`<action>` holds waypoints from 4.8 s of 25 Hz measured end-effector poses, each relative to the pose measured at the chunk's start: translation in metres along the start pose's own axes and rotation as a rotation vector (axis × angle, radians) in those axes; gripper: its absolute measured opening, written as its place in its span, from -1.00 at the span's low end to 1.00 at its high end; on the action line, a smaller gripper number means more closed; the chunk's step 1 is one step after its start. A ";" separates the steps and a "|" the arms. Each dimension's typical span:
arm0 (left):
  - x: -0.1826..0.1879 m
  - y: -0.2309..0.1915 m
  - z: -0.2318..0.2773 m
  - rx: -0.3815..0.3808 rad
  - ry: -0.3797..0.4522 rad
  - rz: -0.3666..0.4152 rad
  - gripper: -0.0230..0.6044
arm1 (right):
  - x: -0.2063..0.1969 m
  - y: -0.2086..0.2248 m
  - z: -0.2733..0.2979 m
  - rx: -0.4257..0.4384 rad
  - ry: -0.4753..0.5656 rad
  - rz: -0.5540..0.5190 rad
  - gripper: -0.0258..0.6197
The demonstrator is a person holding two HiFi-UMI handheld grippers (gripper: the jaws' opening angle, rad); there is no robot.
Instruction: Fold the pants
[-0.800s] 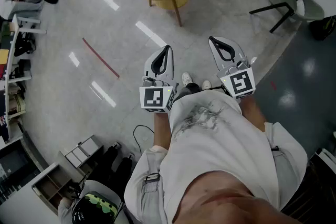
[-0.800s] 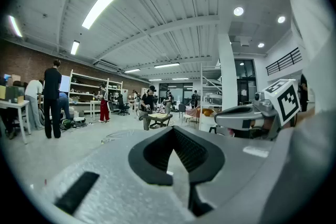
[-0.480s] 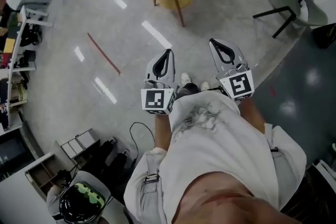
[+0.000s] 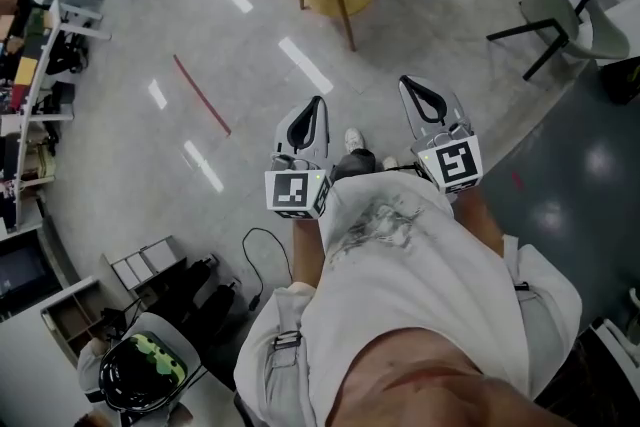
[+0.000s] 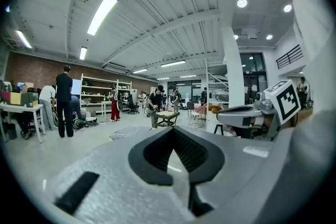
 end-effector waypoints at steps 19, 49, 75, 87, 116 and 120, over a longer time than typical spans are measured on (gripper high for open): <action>0.021 -0.098 0.070 -0.047 -0.019 0.003 -0.91 | 0.001 0.006 0.112 0.021 -0.081 -0.019 -0.90; 0.053 -0.209 0.161 -0.112 -0.051 -0.004 -0.91 | -0.003 0.031 0.251 -0.005 -0.180 -0.036 -0.89; 0.081 -0.249 0.319 0.051 -0.088 0.008 -0.91 | -0.057 0.175 0.369 0.134 -0.186 -0.020 -0.89; 0.064 -0.278 0.359 0.029 -0.149 0.021 -0.91 | -0.097 0.192 0.398 0.125 -0.287 -0.009 -0.89; -0.024 -0.411 0.494 -0.182 -0.436 0.140 -0.90 | -0.219 0.206 0.521 0.082 -0.651 -0.004 -0.89; -0.046 -0.424 0.502 -0.206 -0.485 0.145 -0.90 | -0.236 0.205 0.526 0.080 -0.695 -0.018 -0.88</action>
Point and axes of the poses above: the fingertips, and each gripper's own axes: z forward along the fingers, y to its right, x out of its top, the point moved 5 cm from there along -z, backward along the fingers, and after that the axes turned 12 degrees about -z, right-handed, at the moved point
